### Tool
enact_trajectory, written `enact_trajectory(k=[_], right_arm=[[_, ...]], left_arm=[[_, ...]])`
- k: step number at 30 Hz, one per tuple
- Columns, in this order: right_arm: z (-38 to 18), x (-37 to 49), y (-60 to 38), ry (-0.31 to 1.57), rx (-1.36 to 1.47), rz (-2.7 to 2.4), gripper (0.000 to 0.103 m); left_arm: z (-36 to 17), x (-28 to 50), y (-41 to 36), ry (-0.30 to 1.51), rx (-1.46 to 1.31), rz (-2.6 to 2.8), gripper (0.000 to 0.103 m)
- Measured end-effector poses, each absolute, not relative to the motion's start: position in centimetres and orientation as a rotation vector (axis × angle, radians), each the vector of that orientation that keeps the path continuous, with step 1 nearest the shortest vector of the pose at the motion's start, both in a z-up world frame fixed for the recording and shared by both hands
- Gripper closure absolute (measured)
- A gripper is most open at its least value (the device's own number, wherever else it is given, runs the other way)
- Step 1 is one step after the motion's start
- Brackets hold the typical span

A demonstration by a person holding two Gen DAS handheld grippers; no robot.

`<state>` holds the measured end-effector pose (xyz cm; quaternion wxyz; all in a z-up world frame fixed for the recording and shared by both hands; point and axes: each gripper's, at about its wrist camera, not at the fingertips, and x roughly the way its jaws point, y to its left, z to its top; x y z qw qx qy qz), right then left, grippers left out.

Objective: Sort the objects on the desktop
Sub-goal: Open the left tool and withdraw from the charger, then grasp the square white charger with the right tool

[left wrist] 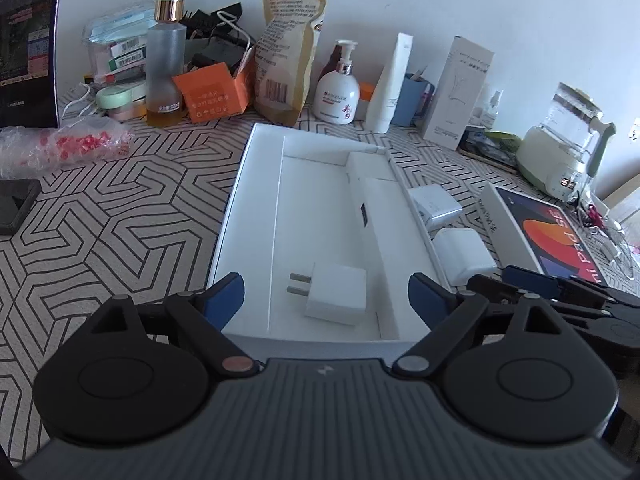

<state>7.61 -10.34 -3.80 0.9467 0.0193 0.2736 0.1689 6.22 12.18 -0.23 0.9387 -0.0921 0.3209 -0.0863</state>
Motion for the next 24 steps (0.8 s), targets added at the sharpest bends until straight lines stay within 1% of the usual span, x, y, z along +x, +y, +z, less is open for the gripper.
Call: enact_trajectory(k=[1,6,11,15,20,21,23,24], right_arm=[[-3.8,7.6,-10.3,0.559,0.041,0.347,0.048],[-4.2,7.6,-9.9,0.555,0.04,0.319,0.047],[-4.4,8.1,-9.8,0.588,0.005,0.291,0.045],[-2.7,8.0,-12.0,0.586,0.068,0.309,0.042],[-2.4,8.6,-11.7,0.608,0.043,0.339,0.042],[-2.5,8.8,-11.3,0.613,0.021,0.345,0.043],[-2.7,9.3,-10.5,0.621,-0.023,0.357,0.049],[-2.8,9.5,-10.1,0.626,-0.044,0.363,0.054]], left_arm=[[0.0,6.0,12.3,0.645,-0.177,-0.182,0.009],[0.0,5.0,12.5,0.593,-0.113,-0.149,0.009],[-0.3,4.6,14.4,0.599,-0.167,-0.149,0.009],[-0.4,4.6,16.1,0.617,-0.131,-0.144,0.009],[-0.4,5.0,16.4,0.603,-0.157,-0.155,0.009],[-0.4,5.1,16.3,0.603,-0.17,-0.17,0.009],[-0.4,5.2,16.1,0.599,-0.187,-0.192,0.009],[-0.4,5.3,16.0,0.595,-0.187,-0.195,0.009]])
